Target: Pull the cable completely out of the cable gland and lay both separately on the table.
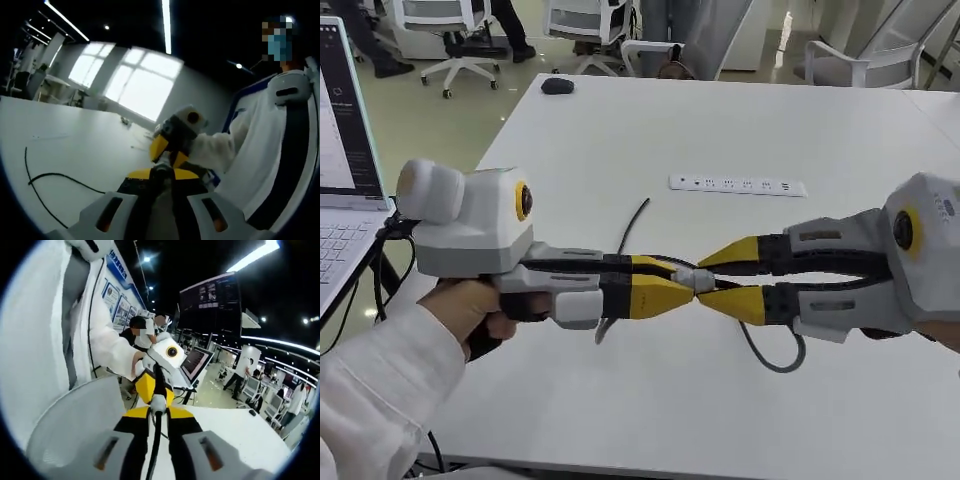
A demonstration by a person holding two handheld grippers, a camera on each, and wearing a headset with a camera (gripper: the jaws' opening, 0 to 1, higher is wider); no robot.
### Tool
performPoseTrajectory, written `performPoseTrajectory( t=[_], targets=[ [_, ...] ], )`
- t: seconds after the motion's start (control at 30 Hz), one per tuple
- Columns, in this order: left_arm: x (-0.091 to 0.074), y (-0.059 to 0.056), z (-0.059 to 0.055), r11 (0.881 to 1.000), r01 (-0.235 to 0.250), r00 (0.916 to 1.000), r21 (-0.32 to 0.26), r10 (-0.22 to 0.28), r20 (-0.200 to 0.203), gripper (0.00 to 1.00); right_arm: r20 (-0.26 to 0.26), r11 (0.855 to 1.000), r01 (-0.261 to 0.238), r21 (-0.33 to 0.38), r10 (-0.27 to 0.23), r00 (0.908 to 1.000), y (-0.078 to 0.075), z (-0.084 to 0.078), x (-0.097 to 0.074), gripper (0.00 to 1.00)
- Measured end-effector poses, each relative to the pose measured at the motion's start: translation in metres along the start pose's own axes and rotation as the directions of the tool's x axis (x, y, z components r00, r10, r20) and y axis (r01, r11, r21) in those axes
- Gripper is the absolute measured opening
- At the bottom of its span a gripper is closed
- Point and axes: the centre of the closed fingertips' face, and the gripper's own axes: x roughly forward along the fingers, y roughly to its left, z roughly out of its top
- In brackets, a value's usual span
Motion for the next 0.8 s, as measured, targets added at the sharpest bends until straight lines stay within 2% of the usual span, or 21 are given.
performPoseTrajectory(
  t=[0.03,0.07,0.1,0.13,0.17,0.23,0.27,0.3,0.33,0.4,0.47,0.5,0.53,0.6,0.67,0.73,0.8],
  targets=[
    [-0.001,-0.002,0.002,0.999,-0.002,1.0,0.047,0.002,0.001,0.14,0.038,0.996,-0.004,0.094,0.0,0.9993,-0.003,0.003,0.0,0.15],
    [-0.001,-0.002,0.003,0.997,-0.009,1.0,0.081,0.009,-0.001,0.14,0.079,0.983,-0.017,0.185,0.002,0.9969,-0.005,0.007,0.0,0.25],
    [-0.001,-0.004,0.003,0.991,-0.013,0.9998,0.133,0.014,-0.01,0.15,0.121,0.951,-0.036,0.306,-0.001,0.9927,-0.008,0.01,-0.002,0.33],
    [-0.001,-0.005,0.003,0.986,-0.016,0.9997,0.166,0.018,-0.013,0.15,0.157,0.935,-0.049,0.353,-0.008,0.9875,-0.012,0.012,-0.003,0.37],
    [-0.001,-0.006,0.003,0.98,-0.022,0.9994,0.199,0.026,-0.021,0.15,0.191,0.917,-0.065,0.393,-0.012,0.9816,-0.015,0.014,-0.006,0.35],
    [-0.001,-0.007,0.005,0.97,-0.033,0.9992,0.239,0.037,-0.016,0.15,0.197,0.914,-0.06,0.402,-0.023,0.9802,-0.019,0.012,-0.009,0.27],
    [-0.002,-0.008,0.006,0.968,-0.035,0.9992,0.249,0.038,-0.008,0.15,0.196,0.916,-0.061,0.396,-0.02,0.9805,-0.019,0.011,-0.009,0.26],
    [-0.002,-0.008,0.007,0.967,-0.037,0.9993,0.252,0.039,-0.002,0.15,0.195,0.912,-0.065,0.406,-0.017,0.9806,-0.019,0.011,-0.009,0.27],
    [-0.003,-0.008,0.008,0.966,-0.041,0.9991,0.257,0.041,0.006,0.15,0.206,0.892,-0.095,0.441,0.003,0.9786,-0.014,0.012,-0.008,0.28],
    [-0.003,-0.008,0.01,0.96,-0.046,0.9989,0.275,0.043,0.016,0.15,0.212,0.864,-0.124,0.488,0.021,0.9771,-0.01,0.011,-0.006,0.28],
    [-0.003,-0.008,0.011,0.958,-0.047,0.9989,0.283,0.043,0.019,0.15,0.229,0.868,-0.124,0.48,0.013,0.9733,-0.012,0.011,-0.006,0.21],
    [-0.003,-0.008,0.012,0.956,-0.046,0.9989,0.289,0.043,0.019,0.15,0.233,0.866,-0.129,0.483,0.015,0.9725,-0.012,0.011,-0.006,0.19],
    [-0.003,-0.008,0.012,0.953,-0.049,0.9988,0.298,0.045,0.02,0.15,0.237,0.857,-0.138,0.496,0.02,0.9713,-0.011,0.012,-0.004,0.19],
    [-0.003,-0.009,0.014,0.952,-0.047,0.9988,0.304,0.042,0.025,0.15,0.232,0.853,-0.15,0.5,0.035,0.9721,-0.007,0.011,-0.002,0.18],
    [-0.003,-0.008,0.015,0.95,-0.049,0.9987,0.308,0.042,0.029,0.15,0.235,0.857,-0.157,0.492,0.043,0.971,-0.004,0.013,-0.001,0.15],
    [-0.004,-0.006,0.017,0.952,-0.055,0.9982,0.303,0.044,0.041,0.15,0.256,0.87,-0.151,0.47,0.029,0.9662,-0.006,0.017,-0.002,0.12],
    [-0.004,-0.006,0.018,0.954,-0.051,0.9982,0.297,0.039,0.046,0.15,0.26,0.859,-0.159,0.487,0.031,0.9652,-0.006,0.018,-0.002,0.12]
  ],
)
